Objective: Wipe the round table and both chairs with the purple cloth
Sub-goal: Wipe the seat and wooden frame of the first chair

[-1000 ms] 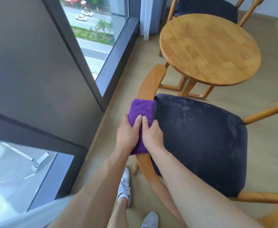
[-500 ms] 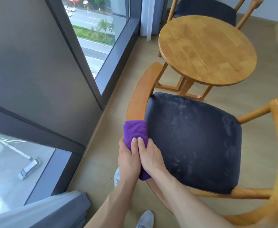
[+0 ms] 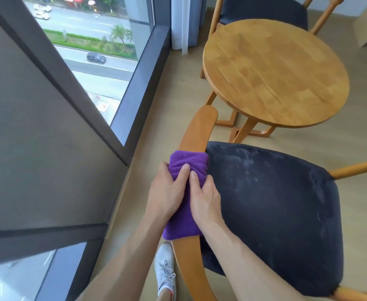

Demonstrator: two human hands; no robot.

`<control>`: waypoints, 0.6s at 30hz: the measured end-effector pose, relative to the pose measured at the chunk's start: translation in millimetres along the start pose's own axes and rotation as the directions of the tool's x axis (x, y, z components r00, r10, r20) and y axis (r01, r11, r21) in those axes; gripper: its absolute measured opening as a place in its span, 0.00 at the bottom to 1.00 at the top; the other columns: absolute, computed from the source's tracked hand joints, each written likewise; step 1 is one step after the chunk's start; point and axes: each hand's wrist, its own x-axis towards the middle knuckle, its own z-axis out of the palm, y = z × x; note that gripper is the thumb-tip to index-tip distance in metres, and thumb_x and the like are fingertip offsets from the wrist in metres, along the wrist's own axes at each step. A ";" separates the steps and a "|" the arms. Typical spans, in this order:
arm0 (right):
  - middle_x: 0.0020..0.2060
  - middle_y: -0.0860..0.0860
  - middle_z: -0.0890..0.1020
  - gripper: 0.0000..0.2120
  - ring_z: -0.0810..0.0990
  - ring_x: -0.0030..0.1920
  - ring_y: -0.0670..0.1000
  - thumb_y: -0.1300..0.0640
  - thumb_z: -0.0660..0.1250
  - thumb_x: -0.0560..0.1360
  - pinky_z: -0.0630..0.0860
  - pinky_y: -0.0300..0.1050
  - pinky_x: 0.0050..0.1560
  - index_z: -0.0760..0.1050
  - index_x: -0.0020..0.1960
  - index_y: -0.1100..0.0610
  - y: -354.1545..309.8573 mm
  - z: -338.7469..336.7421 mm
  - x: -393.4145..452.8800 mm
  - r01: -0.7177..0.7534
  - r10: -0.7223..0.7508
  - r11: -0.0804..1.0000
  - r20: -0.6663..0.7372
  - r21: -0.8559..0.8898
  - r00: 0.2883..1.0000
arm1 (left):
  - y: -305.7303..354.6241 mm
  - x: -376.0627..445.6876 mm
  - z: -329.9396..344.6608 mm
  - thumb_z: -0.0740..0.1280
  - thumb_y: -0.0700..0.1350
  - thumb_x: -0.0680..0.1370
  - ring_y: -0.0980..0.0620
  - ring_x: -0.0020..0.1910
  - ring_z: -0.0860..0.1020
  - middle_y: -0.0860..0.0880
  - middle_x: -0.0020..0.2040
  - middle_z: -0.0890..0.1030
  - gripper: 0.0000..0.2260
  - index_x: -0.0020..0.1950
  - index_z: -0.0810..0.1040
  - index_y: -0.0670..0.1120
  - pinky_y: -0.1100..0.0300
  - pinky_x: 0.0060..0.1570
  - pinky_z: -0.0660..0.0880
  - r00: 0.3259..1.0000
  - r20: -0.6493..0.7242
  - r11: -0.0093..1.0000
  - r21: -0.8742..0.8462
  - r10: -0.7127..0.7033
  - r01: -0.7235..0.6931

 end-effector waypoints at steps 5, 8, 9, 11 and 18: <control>0.55 0.52 0.79 0.25 0.78 0.55 0.53 0.36 0.52 0.80 0.75 0.52 0.57 0.71 0.62 0.56 -42.1 -1.4 59.6 0.002 0.003 0.999 -0.142 0.033 0.990 | 51.0 67.5 7.3 0.59 0.58 0.82 0.59 0.39 0.74 0.53 0.44 0.77 0.13 0.50 0.70 0.48 0.63 0.35 0.65 0.972 0.063 0.955 0.181 0.227 -0.235; 0.61 0.56 0.78 0.26 0.77 0.60 0.57 0.38 0.52 0.81 0.74 0.53 0.60 0.69 0.67 0.57 -68.6 -5.3 100.1 -0.006 0.023 0.997 -0.245 0.071 0.969 | 86.9 110.4 17.3 0.58 0.55 0.83 0.46 0.50 0.78 0.45 0.53 0.79 0.15 0.57 0.73 0.44 0.53 0.48 0.72 0.942 0.127 0.909 0.250 0.311 -0.334; 0.62 0.57 0.77 0.26 0.76 0.61 0.58 0.40 0.53 0.81 0.73 0.51 0.60 0.68 0.68 0.58 -75.9 -7.8 113.2 -0.001 0.023 0.997 -0.276 0.080 0.961 | 98.1 122.0 21.3 0.57 0.54 0.83 0.42 0.53 0.78 0.42 0.55 0.80 0.16 0.58 0.74 0.42 0.52 0.51 0.72 0.930 0.155 0.892 0.269 0.334 -0.365; 0.63 0.59 0.77 0.25 0.76 0.62 0.59 0.41 0.52 0.82 0.68 0.46 0.53 0.68 0.67 0.60 -87.0 -13.0 133.8 -0.005 0.022 0.999 -0.323 0.054 0.946 | 113.3 139.4 29.4 0.57 0.52 0.84 0.38 0.55 0.77 0.38 0.57 0.80 0.16 0.59 0.74 0.40 0.52 0.52 0.69 0.901 0.202 0.845 0.316 0.383 -0.431; 0.61 0.60 0.77 0.24 0.76 0.61 0.60 0.42 0.50 0.83 0.68 0.48 0.51 0.68 0.66 0.61 -84.2 -12.4 130.0 0.002 -0.003 1.000 -0.331 -0.005 0.944 | 103.0 139.0 33.2 0.56 0.57 0.83 0.39 0.53 0.78 0.39 0.54 0.81 0.19 0.57 0.73 0.41 0.55 0.45 0.65 0.927 0.155 0.869 0.324 0.341 -0.374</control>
